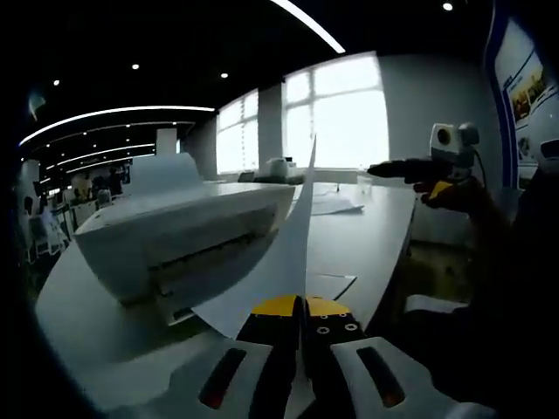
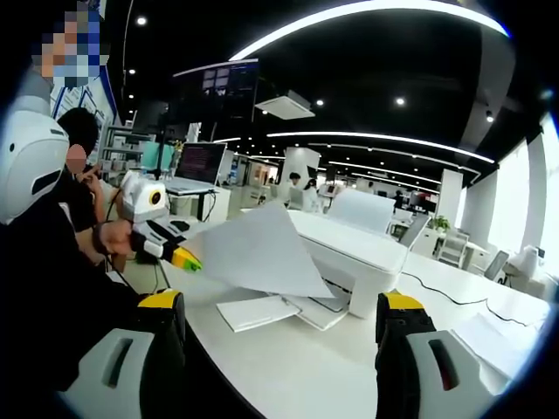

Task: Remove the paper from the printer output slot and place it on top of the printer

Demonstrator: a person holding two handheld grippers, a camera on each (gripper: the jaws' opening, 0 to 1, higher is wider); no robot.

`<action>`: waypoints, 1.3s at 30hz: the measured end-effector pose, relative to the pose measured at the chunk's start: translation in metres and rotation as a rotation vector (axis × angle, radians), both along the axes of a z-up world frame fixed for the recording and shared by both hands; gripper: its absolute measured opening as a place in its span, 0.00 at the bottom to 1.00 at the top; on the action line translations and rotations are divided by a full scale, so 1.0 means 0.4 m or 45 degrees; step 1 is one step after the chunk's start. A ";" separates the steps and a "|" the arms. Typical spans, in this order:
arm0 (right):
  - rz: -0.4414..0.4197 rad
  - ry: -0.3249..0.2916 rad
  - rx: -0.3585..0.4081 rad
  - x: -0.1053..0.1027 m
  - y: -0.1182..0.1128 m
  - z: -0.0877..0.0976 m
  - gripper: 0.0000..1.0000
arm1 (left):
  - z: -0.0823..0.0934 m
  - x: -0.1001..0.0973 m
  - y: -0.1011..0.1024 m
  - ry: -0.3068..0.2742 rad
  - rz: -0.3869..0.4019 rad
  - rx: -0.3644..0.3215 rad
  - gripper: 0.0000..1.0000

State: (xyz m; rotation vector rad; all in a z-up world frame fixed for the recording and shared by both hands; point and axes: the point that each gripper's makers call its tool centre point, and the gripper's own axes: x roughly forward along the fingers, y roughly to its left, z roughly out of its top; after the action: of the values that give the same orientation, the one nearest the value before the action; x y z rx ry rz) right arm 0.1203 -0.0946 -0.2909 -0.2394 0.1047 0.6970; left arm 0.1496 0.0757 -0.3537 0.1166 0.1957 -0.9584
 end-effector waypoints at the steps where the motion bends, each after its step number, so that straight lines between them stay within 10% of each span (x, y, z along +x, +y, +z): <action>1: 0.000 0.000 -0.001 0.000 0.000 0.000 0.85 | 0.001 -0.001 0.000 0.001 -0.001 -0.002 0.06; 39: -0.002 -0.004 -0.005 -0.001 0.001 0.001 0.85 | 0.103 -0.024 0.010 0.051 -0.071 -0.246 0.06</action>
State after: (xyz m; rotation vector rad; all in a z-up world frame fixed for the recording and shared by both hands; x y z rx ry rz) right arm 0.1200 -0.0941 -0.2907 -0.2442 0.1037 0.6946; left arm 0.1399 0.0798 -0.3127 -0.0748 0.1362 -1.0309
